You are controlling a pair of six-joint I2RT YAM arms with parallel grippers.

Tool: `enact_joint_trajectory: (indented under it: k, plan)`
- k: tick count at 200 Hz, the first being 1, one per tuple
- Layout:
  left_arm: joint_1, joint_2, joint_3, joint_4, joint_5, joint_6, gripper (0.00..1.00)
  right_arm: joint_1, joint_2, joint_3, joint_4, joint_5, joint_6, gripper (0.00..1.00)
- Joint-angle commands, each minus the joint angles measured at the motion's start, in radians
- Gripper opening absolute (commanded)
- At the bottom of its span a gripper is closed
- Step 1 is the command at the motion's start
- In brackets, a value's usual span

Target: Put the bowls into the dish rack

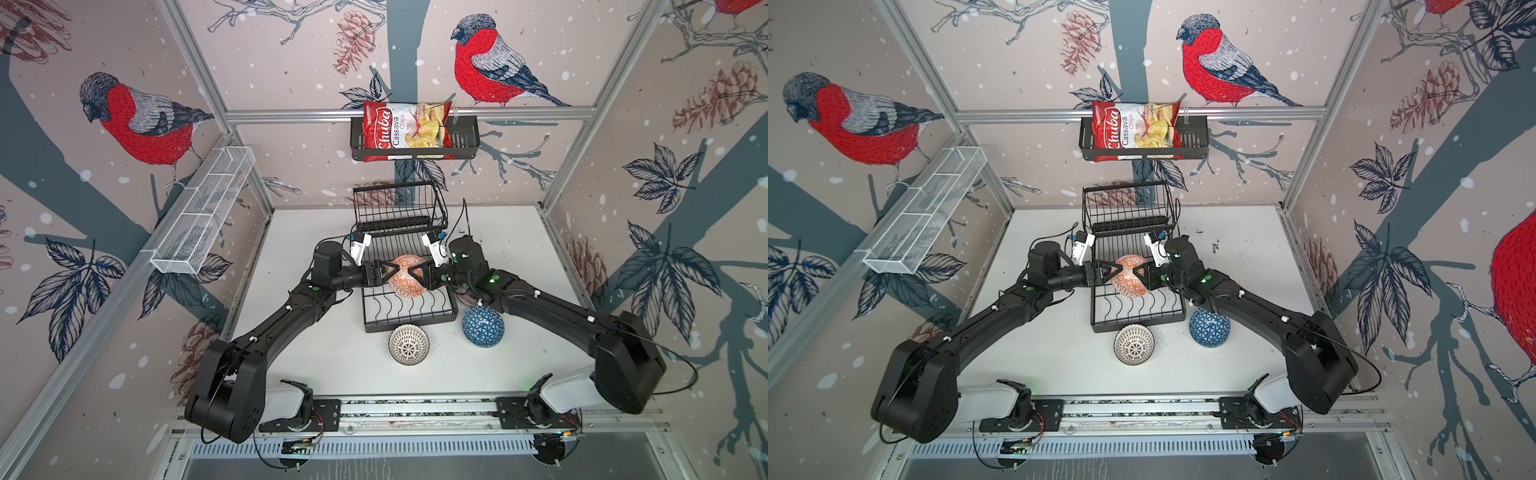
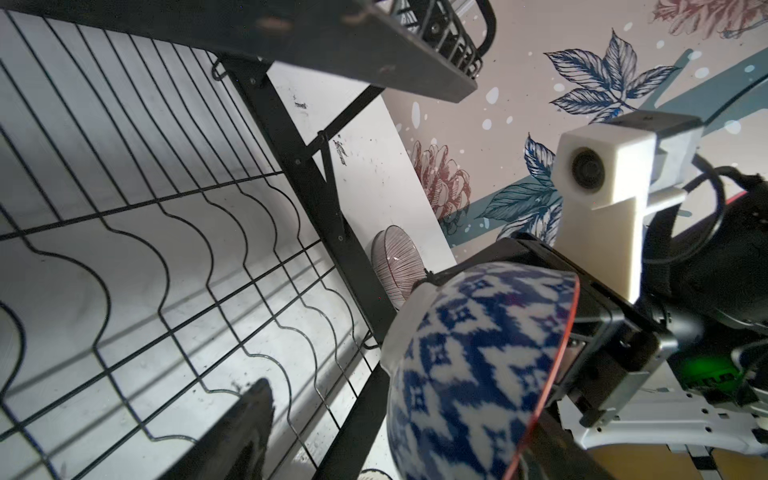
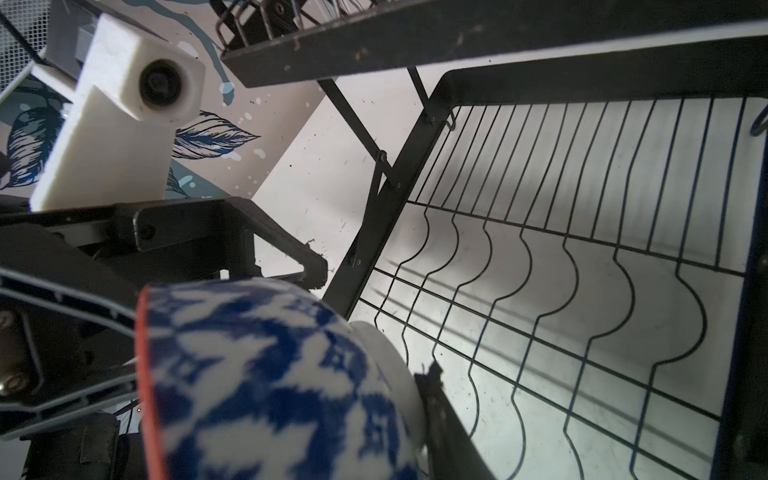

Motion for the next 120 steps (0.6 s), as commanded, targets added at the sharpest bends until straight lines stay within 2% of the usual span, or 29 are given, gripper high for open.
enact_joint_trajectory:
  k: [1, 40, 54, 69, 90, 120]
  plan:
    - [0.001, 0.003, 0.001, 0.004, -0.012, 0.02, 0.82, 0.003, 0.009, 0.013, 0.026, 0.006, -0.012, 0.31]
    - [0.001, 0.019, 0.0, -0.003, -0.022, 0.026, 0.82, 0.009, 0.006, 0.02, 0.023, 0.013, -0.006, 0.29]
    - [0.001, 0.029, 0.001, -0.008, -0.028, 0.027, 0.78, 0.015, 0.004, 0.026, 0.021, 0.023, 0.001, 0.29]
    - [0.001, 0.037, 0.005, -0.02, -0.042, 0.033, 0.7, 0.03, 0.009, 0.04, 0.008, 0.042, 0.004, 0.28]
    - [0.001, 0.038, 0.006, -0.031, -0.058, 0.037, 0.49, 0.052, 0.02, 0.06, -0.009, 0.072, 0.006, 0.28]
    - [0.001, 0.031, 0.009, -0.04, -0.075, 0.039, 0.28, 0.08, 0.032, 0.076, -0.011, 0.092, 0.01, 0.29]
